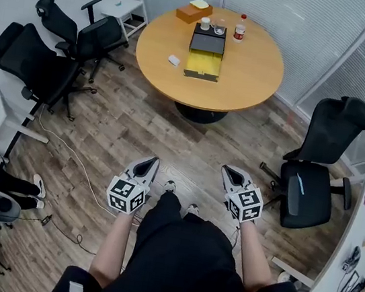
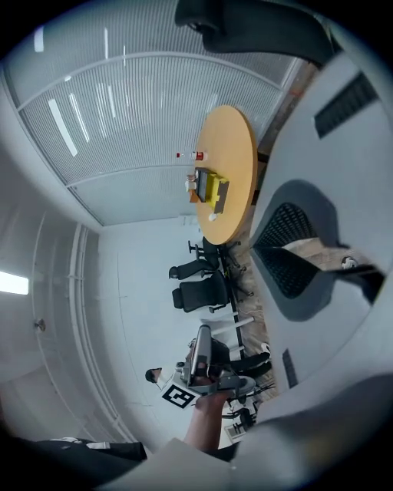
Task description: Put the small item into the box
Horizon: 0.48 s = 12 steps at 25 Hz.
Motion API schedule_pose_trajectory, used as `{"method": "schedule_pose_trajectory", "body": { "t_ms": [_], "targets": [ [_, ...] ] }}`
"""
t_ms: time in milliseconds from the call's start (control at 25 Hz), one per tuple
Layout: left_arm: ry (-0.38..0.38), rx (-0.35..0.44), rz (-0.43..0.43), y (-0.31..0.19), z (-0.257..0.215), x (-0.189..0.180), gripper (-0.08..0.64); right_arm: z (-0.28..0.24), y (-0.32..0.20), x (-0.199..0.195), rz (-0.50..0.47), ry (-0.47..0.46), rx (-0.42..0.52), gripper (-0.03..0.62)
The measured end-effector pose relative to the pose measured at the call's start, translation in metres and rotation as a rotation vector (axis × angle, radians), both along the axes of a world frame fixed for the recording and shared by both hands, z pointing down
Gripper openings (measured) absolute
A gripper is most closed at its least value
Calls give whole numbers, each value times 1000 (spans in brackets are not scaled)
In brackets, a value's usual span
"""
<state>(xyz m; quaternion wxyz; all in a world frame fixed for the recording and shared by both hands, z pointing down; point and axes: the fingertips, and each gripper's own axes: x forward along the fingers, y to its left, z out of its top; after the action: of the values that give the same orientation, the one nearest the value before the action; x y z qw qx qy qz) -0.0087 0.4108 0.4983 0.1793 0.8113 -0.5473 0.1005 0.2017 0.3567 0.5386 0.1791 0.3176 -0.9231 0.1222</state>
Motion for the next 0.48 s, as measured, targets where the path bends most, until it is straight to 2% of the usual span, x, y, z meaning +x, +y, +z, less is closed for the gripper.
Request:
{"method": "schedule_pose_trajectory", "body": {
  "t_ms": [280, 480],
  "targets": [
    [7, -4, -21, -21, -2, -33, 6, -5, -24, -15, 33, 11, 2, 5],
    [27, -6, -7, -40, -1, -47, 6, -13, -46, -25, 79, 15, 53, 5]
  ]
}}
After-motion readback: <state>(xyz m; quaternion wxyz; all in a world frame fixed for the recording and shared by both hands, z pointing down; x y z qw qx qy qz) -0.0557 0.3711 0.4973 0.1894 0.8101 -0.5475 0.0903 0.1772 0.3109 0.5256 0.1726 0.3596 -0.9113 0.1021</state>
